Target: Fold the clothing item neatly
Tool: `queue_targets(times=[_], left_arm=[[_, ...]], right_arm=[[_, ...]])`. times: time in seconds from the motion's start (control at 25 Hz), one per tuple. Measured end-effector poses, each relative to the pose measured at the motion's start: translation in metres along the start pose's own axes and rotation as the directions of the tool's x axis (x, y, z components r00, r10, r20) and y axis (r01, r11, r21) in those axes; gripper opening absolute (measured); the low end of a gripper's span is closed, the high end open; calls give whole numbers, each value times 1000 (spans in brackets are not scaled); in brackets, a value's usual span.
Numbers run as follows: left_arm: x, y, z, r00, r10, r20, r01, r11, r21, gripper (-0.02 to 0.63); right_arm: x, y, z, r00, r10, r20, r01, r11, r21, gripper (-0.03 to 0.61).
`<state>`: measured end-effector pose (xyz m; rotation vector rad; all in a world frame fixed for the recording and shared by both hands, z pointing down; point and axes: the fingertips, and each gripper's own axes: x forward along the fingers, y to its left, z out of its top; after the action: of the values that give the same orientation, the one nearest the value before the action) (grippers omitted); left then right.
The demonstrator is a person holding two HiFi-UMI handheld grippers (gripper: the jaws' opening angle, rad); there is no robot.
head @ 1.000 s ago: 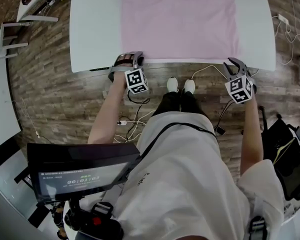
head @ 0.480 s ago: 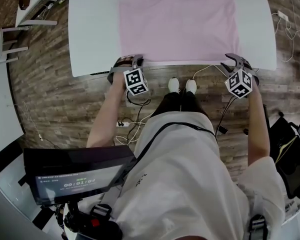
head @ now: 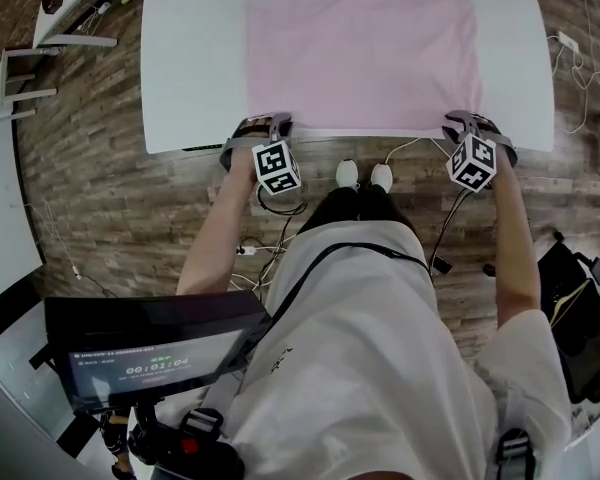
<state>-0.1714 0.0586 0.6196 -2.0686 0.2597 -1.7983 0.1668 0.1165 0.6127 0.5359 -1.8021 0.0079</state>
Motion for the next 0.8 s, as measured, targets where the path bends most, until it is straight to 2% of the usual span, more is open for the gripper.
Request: queue_targets(times=[0.12, 0.48, 0.68, 0.8], left_arm=[[2, -2, 1, 1000, -5, 6, 5, 1000, -11, 32], [-15, -7, -2, 998, 3, 56, 1, 997, -71, 29], [-52, -17, -10, 996, 9, 90, -1, 996, -90, 29], [-71, -24, -4, 994, 15, 104, -7, 996, -86, 28]], right_arm=[[1, -1, -1, 1000, -19, 1, 19, 1000, 15, 44], [-24, 6, 5, 997, -82, 13, 81, 992, 96, 38], [-51, 24, 18, 994, -108, 15, 105, 986, 131, 38], [-63, 33, 12, 992, -124, 17, 120, 982, 145, 38]])
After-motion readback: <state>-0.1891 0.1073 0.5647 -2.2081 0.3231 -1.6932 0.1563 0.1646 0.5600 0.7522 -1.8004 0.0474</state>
